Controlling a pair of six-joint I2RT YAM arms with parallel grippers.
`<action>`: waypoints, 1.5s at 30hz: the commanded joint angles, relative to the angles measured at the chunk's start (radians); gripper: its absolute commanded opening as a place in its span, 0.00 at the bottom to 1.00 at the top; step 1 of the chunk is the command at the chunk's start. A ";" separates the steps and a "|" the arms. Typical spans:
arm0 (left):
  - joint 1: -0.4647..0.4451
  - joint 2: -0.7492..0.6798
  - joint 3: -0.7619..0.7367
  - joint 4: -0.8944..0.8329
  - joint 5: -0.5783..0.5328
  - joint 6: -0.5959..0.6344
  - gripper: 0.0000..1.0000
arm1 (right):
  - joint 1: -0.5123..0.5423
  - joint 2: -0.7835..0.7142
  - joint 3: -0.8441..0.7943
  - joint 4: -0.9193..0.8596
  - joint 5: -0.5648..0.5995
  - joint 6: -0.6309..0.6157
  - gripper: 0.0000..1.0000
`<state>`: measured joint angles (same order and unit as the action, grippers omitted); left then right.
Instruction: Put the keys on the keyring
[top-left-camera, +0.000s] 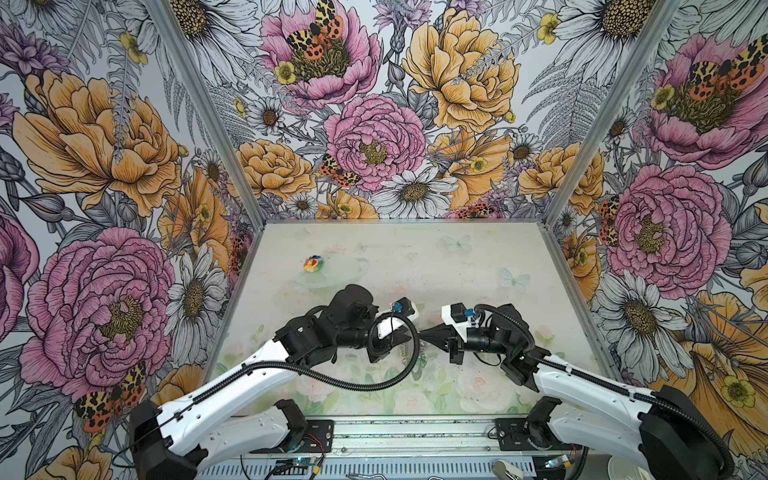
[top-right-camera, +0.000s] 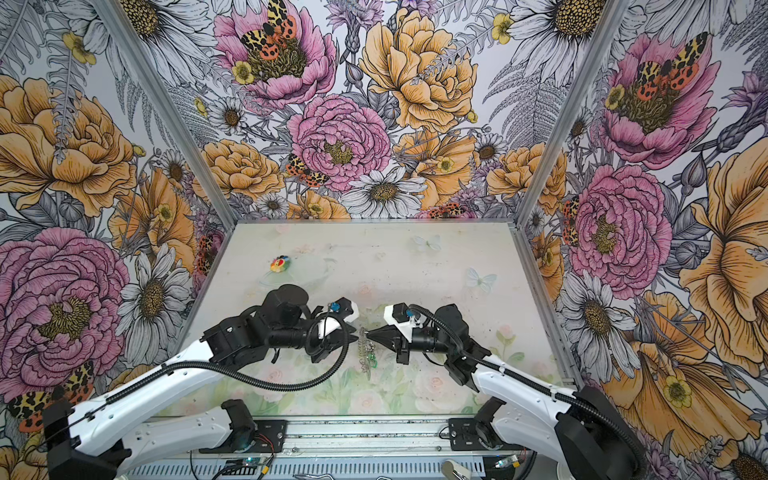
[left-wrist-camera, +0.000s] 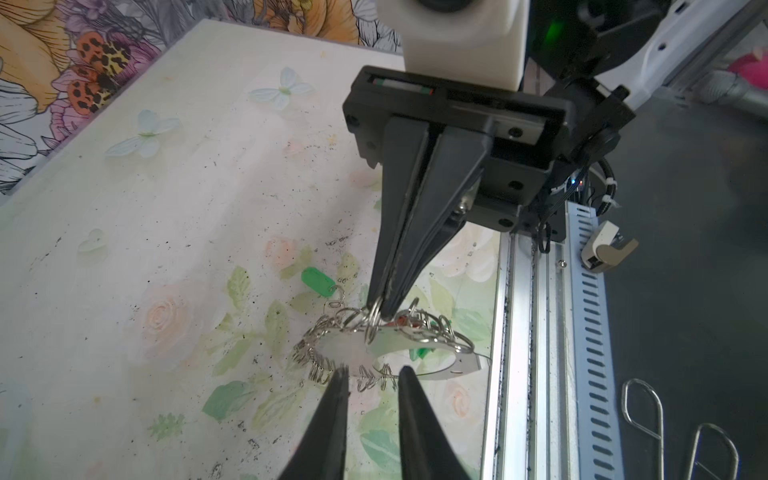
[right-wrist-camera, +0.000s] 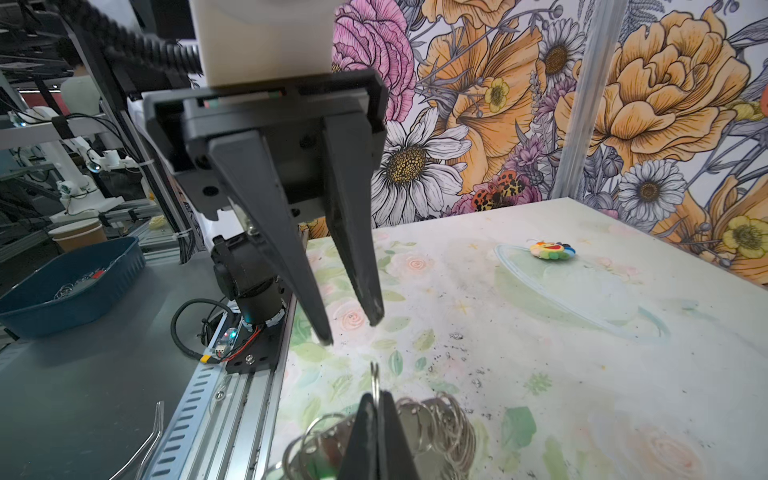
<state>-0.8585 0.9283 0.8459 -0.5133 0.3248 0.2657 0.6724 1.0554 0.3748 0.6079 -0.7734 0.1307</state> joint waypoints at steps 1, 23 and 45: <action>0.045 -0.090 -0.153 0.382 0.072 -0.132 0.24 | -0.007 0.033 -0.018 0.243 -0.006 0.111 0.00; 0.116 -0.097 -0.406 0.837 0.287 -0.212 0.15 | 0.052 0.187 -0.004 0.543 -0.041 0.224 0.00; 0.118 -0.080 -0.406 0.832 0.373 -0.219 0.00 | 0.053 0.159 -0.016 0.554 -0.017 0.218 0.00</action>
<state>-0.7410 0.8402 0.4438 0.2977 0.6487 0.0502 0.7235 1.2427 0.3481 1.1011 -0.8089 0.3511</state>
